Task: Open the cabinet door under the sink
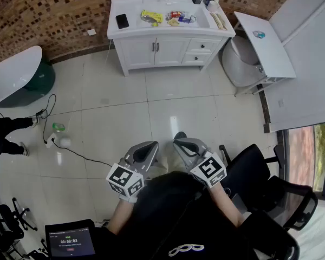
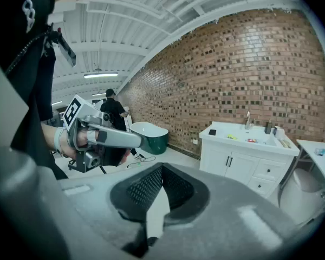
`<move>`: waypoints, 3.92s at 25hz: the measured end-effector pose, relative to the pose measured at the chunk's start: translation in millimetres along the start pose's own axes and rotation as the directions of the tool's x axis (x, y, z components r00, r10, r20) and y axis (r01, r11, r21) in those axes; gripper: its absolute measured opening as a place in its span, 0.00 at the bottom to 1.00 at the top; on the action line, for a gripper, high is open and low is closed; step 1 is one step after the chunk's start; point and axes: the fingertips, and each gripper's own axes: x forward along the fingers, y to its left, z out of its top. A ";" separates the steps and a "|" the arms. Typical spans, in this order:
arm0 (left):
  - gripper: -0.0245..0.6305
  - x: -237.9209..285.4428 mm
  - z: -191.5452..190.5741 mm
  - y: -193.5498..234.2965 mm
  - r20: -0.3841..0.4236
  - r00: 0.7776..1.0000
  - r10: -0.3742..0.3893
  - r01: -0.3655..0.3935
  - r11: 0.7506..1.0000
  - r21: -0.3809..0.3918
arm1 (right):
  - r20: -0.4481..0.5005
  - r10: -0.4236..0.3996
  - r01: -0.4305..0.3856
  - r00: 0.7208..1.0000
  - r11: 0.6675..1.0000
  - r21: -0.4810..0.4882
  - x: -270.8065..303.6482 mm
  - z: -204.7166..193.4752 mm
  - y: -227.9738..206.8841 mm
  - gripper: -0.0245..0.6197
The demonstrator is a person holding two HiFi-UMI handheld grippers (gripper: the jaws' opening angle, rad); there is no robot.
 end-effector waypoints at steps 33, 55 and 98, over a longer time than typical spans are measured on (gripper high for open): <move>0.06 203.9 118.4 226.0 -0.109 0.964 0.242 -0.238 0.970 0.046 | 0.030 0.069 -0.070 0.997 0.997 0.023 148.0 77.5 -292.4 0.02; 0.06 275.2 150.0 353.3 -0.170 0.979 0.112 -0.110 0.994 0.022 | -0.004 -0.090 0.090 0.996 0.993 0.077 306.9 114.3 -391.6 0.02; 0.06 385.3 57.5 512.0 -0.239 0.952 0.192 -0.186 0.981 0.049 | -0.176 -0.235 0.264 0.956 0.951 0.161 554.4 -136.3 -604.1 0.13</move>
